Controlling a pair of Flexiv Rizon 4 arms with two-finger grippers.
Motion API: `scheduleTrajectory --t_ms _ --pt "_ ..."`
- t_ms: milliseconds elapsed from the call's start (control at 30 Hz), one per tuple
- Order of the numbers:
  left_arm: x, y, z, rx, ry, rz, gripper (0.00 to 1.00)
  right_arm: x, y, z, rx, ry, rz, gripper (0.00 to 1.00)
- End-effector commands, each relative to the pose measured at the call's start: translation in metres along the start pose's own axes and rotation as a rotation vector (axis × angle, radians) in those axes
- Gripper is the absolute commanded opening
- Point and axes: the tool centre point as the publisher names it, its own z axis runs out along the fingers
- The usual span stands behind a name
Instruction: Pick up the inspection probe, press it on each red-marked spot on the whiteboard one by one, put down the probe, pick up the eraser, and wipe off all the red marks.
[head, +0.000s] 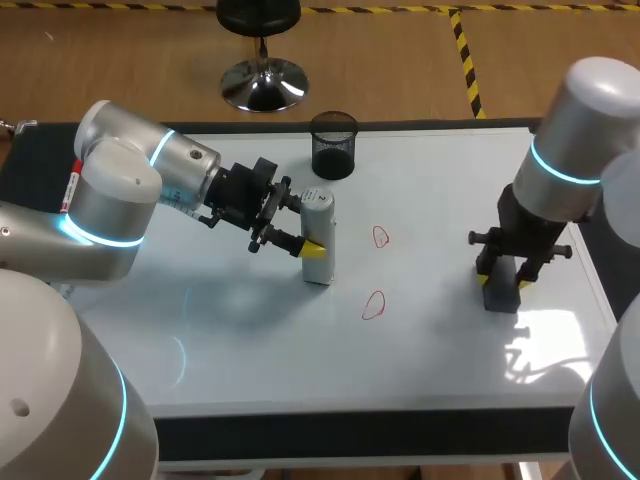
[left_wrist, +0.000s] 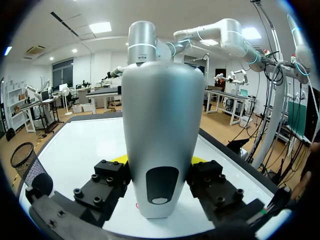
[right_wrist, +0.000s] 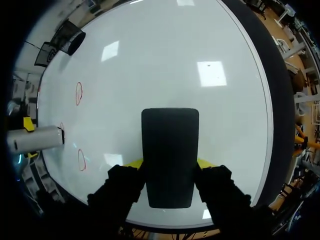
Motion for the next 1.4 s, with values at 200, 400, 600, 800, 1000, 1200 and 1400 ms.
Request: scheduleTrajectory --t_ms 200,400,600,800,1000,1200,1400 --pt "0.0 0.012 0.005 0.002 0.002 0.0 0.0 -0.004 -0.005 -0.005 -0.009 0.007 -0.001 0.0" --pt "0.0 0.012 0.005 0.002 0.002 0.0 0.0 -0.004 -0.005 -0.005 -0.009 0.007 -0.001 0.0" --pt "0.0 0.012 0.005 0.002 0.002 0.0 0.0 -0.004 -0.005 -0.005 -0.009 0.007 -0.001 0.0" --pt "0.0 0.012 0.005 0.002 0.002 0.0 0.0 -0.004 -0.005 -0.005 -0.009 0.007 -0.001 0.0" --pt "0.003 0.009 0.005 0.001 0.009 -0.011 0.0 -0.004 -0.005 -0.005 -0.009 0.007 -0.001 0.0" --pt "0.015 -0.004 0.001 0.025 0.025 -0.009 0.0 -0.004 -0.005 -0.005 -0.009 0.007 -0.001 0.0" --pt "0.018 -0.018 -0.006 0.042 0.019 0.008 0.0 -0.004 -0.005 -0.005 -0.009 0.007 -0.001 0.0"
